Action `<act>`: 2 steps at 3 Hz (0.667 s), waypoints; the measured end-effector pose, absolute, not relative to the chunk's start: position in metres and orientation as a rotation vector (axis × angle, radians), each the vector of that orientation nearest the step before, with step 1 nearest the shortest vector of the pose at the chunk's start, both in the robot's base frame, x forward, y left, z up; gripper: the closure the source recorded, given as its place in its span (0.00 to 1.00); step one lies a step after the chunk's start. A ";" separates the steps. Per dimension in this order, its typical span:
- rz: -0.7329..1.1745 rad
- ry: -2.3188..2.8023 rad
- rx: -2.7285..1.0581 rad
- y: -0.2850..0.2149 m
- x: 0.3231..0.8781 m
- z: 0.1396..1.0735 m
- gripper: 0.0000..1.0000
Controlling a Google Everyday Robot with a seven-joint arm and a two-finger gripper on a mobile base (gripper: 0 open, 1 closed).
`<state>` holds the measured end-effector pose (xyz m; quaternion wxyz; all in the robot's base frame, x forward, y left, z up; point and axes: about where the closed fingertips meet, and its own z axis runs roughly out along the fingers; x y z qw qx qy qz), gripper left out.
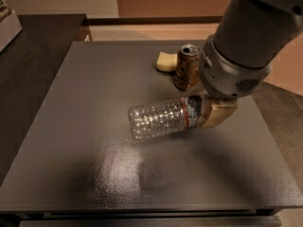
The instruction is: Pick water bottle
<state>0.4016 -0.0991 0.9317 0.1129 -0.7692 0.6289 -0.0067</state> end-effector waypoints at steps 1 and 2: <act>-0.070 1.822 -2.220 -0.105 0.404 0.968 1.00; -0.105 1.790 -2.194 -0.109 0.403 0.991 1.00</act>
Offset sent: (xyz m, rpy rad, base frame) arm 0.0032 -0.0223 0.0725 0.0366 -0.1053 -0.0053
